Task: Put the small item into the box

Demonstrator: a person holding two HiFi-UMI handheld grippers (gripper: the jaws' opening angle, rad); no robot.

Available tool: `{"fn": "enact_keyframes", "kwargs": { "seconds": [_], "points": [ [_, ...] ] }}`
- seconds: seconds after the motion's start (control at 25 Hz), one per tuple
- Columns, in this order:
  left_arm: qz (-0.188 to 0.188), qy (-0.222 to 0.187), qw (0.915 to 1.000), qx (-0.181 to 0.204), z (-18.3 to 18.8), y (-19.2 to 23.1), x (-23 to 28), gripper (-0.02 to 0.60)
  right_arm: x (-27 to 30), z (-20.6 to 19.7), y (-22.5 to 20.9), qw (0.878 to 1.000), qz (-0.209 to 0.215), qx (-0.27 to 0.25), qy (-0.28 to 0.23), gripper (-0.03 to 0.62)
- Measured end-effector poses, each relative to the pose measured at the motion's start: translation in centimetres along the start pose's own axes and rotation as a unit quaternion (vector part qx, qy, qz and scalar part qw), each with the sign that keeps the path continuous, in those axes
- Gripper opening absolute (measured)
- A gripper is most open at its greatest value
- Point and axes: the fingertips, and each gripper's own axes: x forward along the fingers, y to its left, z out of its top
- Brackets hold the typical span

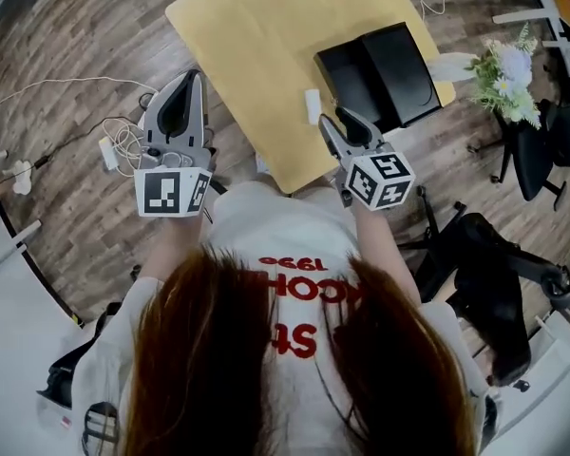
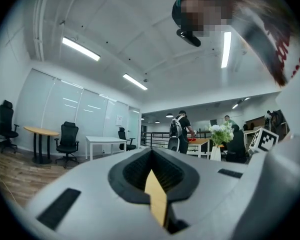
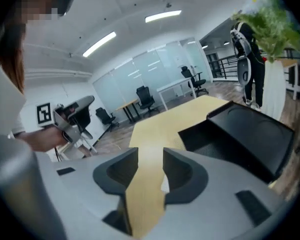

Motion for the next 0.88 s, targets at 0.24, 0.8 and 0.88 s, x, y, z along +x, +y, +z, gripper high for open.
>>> {"fn": "enact_keyframes", "kwargs": {
  "seconds": [0.24, 0.8, 0.88],
  "points": [
    [0.008, 0.032, 0.9994, -0.012, -2.2, -0.1, 1.0, 0.005, 5.3, -4.4, -1.6, 0.991, -0.036, -0.064, 0.115, 0.186],
    [0.023, 0.058, 0.9976, -0.030, -4.8, 0.1, 1.4, 0.005, 10.0, -8.9, -3.7, 0.964, -0.069, -0.142, 0.213, 0.149],
    [0.029, 0.062, 0.9971, -0.033, -4.8, 0.1, 1.3, 0.005, 9.8, -8.5, -3.6, 0.967, -0.065, -0.145, 0.200, 0.144]
  ]
}}
